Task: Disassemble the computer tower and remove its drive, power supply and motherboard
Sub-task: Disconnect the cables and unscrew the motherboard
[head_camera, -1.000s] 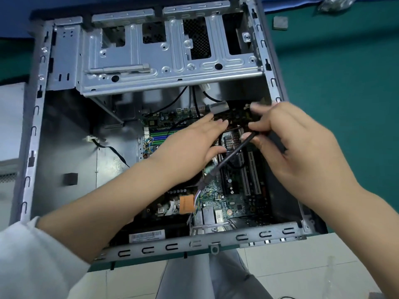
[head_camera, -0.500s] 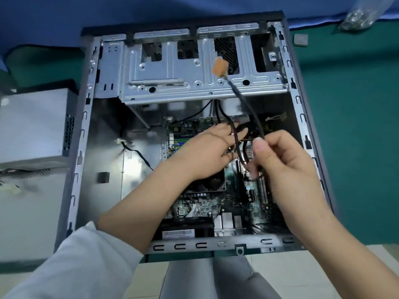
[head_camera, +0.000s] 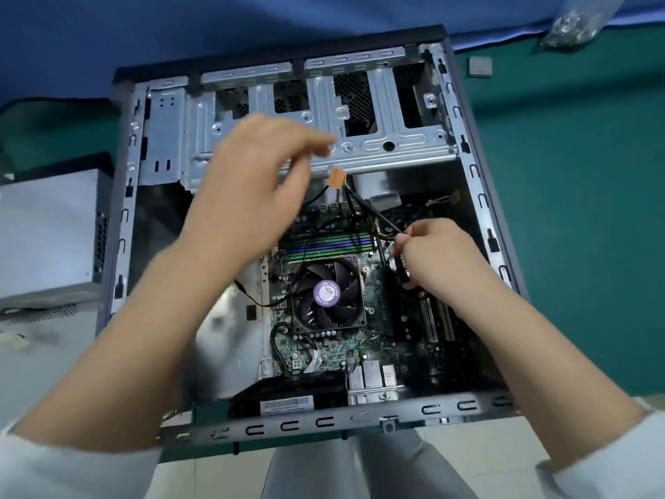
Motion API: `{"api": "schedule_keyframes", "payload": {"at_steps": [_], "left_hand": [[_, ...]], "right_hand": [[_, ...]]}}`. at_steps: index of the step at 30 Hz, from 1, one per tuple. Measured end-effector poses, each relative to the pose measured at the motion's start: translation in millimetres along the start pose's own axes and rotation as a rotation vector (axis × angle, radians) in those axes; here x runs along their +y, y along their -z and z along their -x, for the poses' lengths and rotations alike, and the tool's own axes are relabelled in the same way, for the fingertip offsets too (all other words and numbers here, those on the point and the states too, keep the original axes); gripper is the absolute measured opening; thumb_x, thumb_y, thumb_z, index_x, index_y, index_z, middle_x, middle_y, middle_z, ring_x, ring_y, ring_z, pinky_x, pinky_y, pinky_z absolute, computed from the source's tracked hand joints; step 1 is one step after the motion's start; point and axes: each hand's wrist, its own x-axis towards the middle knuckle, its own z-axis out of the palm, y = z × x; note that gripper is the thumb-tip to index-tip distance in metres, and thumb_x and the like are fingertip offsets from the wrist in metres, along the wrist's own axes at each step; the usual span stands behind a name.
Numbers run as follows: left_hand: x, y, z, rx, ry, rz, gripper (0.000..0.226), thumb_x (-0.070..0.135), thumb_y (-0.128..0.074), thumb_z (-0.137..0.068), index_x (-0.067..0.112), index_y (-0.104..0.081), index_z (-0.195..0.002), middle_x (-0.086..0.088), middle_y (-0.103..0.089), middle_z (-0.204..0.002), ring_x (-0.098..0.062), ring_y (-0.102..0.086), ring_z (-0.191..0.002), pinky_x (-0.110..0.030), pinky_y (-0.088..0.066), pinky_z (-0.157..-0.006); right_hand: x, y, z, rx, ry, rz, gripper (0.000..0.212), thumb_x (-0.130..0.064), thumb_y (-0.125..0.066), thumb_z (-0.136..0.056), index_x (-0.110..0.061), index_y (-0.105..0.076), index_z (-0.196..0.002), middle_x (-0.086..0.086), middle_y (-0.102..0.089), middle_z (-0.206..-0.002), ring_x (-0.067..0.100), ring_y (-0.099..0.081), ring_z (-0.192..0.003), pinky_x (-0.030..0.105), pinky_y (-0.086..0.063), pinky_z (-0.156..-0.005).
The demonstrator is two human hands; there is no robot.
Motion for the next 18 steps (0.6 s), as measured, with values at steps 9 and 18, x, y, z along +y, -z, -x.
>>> {"api": "schedule_keyframes", "payload": {"at_steps": [9,18], "left_hand": [[-31.6,-45.3,-37.8,0.021,0.199,-0.118,0.033,0.02,-0.042,-0.097,0.011,-0.061,-0.122,-0.004,-0.055,-0.131,-0.021,-0.04,-0.132,-0.03,-0.026,-0.111],[-21.0,-45.6,-33.9,0.095,0.263,-0.098,0.035,0.023,-0.041,-0.094,0.022,-0.064,-0.121,0.011,-0.056,-0.133,-0.007,-0.051,-0.123,-0.028,-0.044,-0.097]], "right_hand": [[12.4,-6.5,-0.1,0.053,-0.077,-0.248,0.025,-0.012,-0.047,-0.094,-0.001,-0.057,-0.074,0.004,-0.053,-0.062,0.011,-0.061,-0.046,0.015,-0.039,-0.041],[-19.1,-9.2,-20.3,0.082,-0.068,-0.458,0.033,-0.014,-0.052,-0.092,-0.021,-0.06,-0.061,-0.006,-0.061,-0.069,0.01,-0.041,-0.025,0.017,-0.035,-0.039]]}}
